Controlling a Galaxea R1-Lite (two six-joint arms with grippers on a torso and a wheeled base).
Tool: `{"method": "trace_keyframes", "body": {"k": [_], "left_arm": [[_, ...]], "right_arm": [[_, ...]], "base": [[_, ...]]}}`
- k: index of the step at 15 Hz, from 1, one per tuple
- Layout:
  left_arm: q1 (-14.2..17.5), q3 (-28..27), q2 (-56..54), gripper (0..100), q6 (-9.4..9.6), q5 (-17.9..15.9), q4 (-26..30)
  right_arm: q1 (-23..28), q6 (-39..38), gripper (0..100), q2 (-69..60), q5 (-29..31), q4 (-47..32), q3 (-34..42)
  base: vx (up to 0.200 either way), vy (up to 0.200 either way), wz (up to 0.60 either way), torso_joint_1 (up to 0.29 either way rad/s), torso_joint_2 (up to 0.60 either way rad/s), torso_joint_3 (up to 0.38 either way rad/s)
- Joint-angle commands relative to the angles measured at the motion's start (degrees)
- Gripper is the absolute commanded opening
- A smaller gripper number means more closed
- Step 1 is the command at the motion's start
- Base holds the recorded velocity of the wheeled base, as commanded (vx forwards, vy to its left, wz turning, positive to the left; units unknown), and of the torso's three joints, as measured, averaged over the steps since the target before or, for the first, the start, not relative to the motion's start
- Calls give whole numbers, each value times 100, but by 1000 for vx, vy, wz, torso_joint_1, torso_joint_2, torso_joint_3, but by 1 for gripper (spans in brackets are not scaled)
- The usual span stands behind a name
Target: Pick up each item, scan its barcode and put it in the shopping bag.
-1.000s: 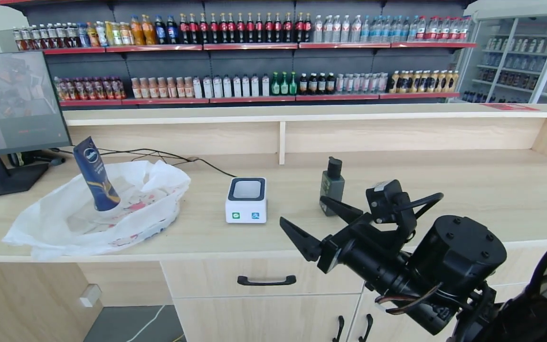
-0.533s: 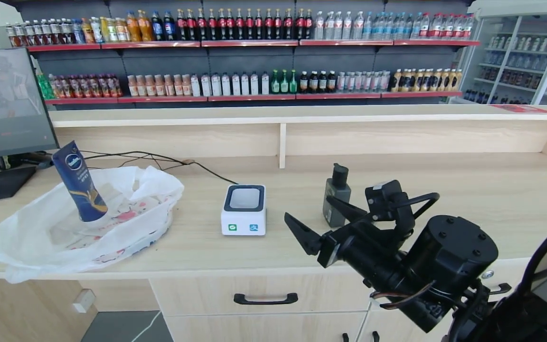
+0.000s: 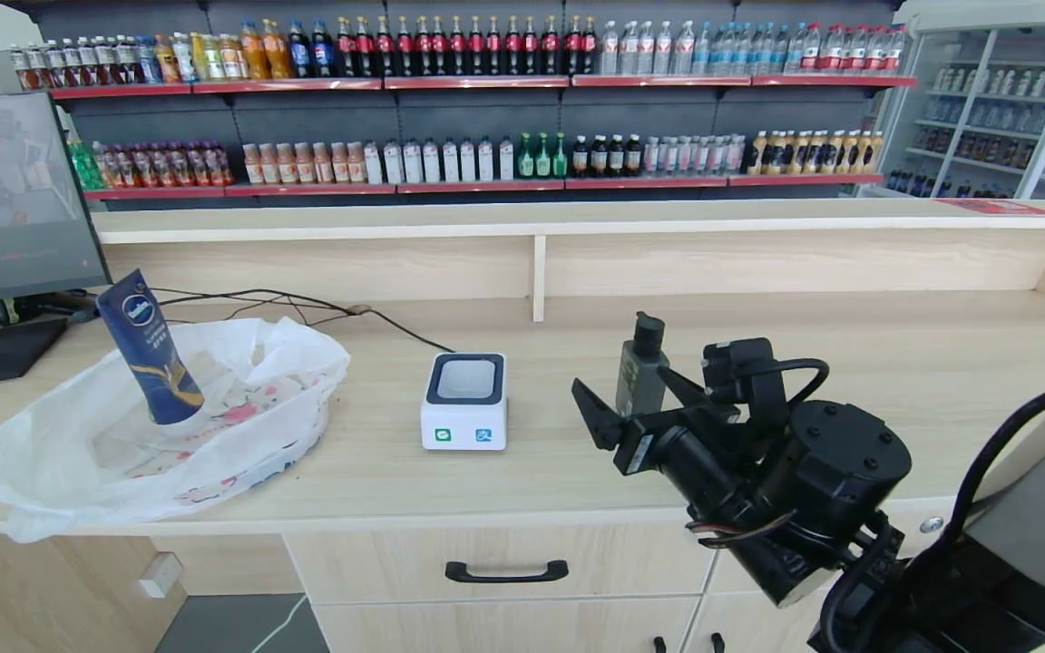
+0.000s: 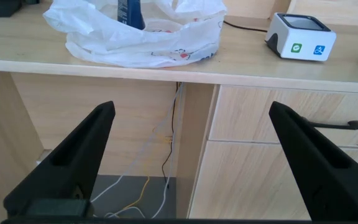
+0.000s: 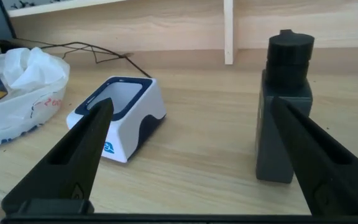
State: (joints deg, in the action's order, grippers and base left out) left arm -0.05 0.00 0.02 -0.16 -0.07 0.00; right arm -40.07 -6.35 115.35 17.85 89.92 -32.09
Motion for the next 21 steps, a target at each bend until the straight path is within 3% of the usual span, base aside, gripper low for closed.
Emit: {"method": "trace_keyframes", "body": {"k": [1, 11, 21], "left_arm": [[5, 0, -2, 100, -2, -1, 0], [5, 0, -2, 100, -2, -1, 9], [5, 0, -2, 100, -19, -1, 0]], "right_arm": [[237, 11, 100, 155, 114, 8, -43], [755, 2, 100, 462, 123, 8, -114], [878, -50, 100, 1297, 123, 8, -1151]], "base": [[0, 0, 0, 0, 0, 0], [0, 0, 0, 0, 0, 0], [0, 0, 0, 0, 0, 0]]}}
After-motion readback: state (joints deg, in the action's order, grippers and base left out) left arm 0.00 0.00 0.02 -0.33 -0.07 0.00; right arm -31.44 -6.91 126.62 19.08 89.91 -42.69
